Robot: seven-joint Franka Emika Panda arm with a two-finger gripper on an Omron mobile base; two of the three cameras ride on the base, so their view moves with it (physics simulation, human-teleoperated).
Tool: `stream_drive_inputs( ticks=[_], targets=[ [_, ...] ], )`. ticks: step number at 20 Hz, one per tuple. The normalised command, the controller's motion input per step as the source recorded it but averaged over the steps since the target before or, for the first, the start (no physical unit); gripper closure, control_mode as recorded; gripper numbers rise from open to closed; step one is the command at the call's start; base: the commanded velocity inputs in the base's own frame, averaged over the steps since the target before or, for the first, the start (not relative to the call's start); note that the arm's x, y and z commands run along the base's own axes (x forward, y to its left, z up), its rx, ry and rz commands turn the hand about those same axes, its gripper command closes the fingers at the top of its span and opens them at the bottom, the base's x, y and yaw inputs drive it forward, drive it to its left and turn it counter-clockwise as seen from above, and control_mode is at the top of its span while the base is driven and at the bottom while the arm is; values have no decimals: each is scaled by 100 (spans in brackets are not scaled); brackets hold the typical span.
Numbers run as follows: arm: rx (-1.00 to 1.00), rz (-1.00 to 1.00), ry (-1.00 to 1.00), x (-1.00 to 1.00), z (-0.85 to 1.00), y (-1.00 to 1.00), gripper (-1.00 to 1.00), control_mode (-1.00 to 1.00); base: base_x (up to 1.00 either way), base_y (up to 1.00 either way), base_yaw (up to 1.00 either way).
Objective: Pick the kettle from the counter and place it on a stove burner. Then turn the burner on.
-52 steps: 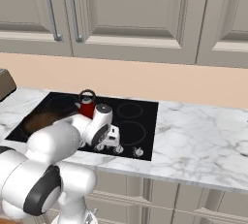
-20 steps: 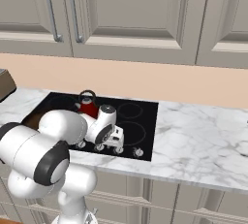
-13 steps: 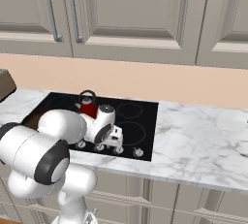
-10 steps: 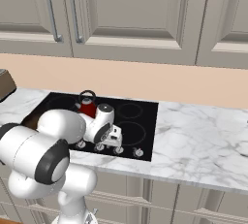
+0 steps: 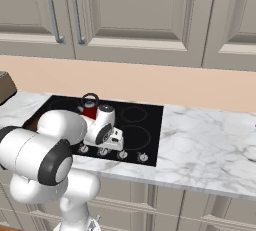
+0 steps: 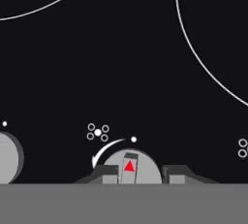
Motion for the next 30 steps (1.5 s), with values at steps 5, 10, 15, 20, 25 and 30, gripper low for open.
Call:
stream_drive_inputs(
  ticks=[5, 10, 15, 20, 25, 30],
  targets=[
    [0, -1, 12, -55, -37, 21, 100, -100, 0, 0, 0],
    [0, 0, 3, -16, -6, 3, 100, -100, 0, 0, 0],
    [0, 0, 0, 0, 0, 0, 100, -100, 0, 0, 0],
    [0, 3, 0, 0, 0, 0, 100, -100, 0, 0, 0],
    [0, 18, 1, -11, -10, 0, 100, -100, 0, 0, 0],
    [0, 23, 0, -28, -9, 0, 100, -100, 0, 0, 0]
  ],
)
